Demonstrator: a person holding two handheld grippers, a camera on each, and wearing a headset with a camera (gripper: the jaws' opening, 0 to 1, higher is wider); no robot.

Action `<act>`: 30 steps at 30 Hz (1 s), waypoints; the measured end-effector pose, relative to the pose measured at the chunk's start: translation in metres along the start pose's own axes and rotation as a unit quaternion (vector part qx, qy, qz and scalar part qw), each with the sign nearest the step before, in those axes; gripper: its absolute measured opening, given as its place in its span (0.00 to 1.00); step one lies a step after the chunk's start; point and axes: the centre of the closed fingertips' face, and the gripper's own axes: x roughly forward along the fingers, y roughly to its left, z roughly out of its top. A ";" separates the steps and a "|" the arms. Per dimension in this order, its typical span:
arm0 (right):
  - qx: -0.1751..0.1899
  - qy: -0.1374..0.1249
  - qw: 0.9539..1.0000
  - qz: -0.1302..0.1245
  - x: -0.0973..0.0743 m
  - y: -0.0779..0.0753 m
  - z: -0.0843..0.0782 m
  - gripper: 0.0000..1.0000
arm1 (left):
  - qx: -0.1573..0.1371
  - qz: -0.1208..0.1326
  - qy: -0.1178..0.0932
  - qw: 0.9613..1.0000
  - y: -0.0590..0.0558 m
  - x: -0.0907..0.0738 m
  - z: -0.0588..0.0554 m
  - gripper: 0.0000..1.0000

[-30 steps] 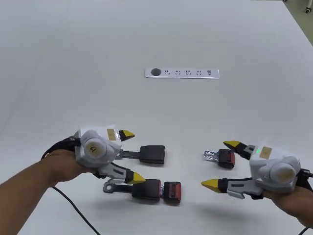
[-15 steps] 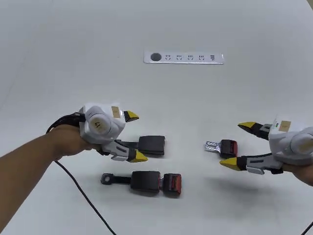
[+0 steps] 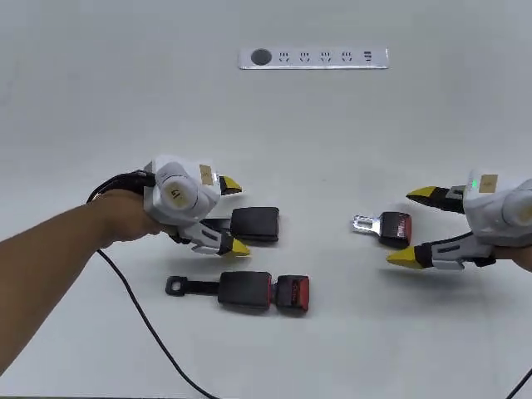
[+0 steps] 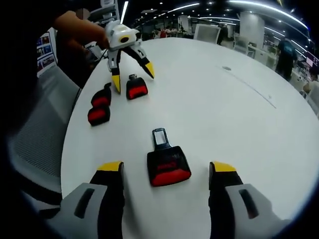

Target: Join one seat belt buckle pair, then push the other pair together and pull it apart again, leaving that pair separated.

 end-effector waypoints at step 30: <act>-0.093 0.045 0.994 0.046 0.003 -0.001 -0.013 0.32 | 0.067 -0.057 -0.019 0.996 0.005 0.004 0.005 0.34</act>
